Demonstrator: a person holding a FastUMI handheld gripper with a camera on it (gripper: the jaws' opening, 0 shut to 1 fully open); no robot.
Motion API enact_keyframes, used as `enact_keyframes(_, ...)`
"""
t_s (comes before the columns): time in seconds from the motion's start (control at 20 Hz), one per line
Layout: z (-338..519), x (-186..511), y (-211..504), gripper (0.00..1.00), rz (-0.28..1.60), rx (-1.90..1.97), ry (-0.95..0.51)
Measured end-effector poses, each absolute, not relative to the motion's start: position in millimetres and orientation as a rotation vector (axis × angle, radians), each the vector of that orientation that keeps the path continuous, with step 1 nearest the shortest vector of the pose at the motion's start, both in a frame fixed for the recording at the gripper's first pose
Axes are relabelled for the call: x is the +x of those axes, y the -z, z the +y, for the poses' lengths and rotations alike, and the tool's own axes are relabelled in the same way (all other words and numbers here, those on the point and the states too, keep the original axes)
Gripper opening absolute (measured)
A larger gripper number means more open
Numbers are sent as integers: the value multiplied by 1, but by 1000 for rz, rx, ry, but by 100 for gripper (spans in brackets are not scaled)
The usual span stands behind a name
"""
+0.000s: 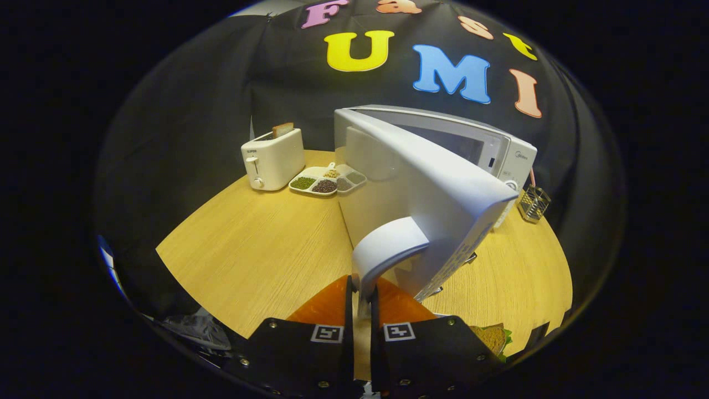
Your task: Open the microwave, put the food inside, and close the microwave door.
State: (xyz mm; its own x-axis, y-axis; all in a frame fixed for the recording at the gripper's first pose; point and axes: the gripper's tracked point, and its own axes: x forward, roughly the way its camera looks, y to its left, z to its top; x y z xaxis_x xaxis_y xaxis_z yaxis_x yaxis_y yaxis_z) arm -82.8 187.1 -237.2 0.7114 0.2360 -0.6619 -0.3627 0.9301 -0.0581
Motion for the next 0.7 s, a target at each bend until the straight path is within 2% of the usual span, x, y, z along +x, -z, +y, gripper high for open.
enact_keyframes(0.3, 216, -104, 235, 16, 694, -239, -333)
enact_keyframes(0.4, 232, -113, 234, 20, 697, -253, -363)
enact_keyframes(0.55, 246, -121, 233, 37, 693, -297, -394)
enact_keyframes(0.7, 258, -130, 231, 37, 709, -297, -420)
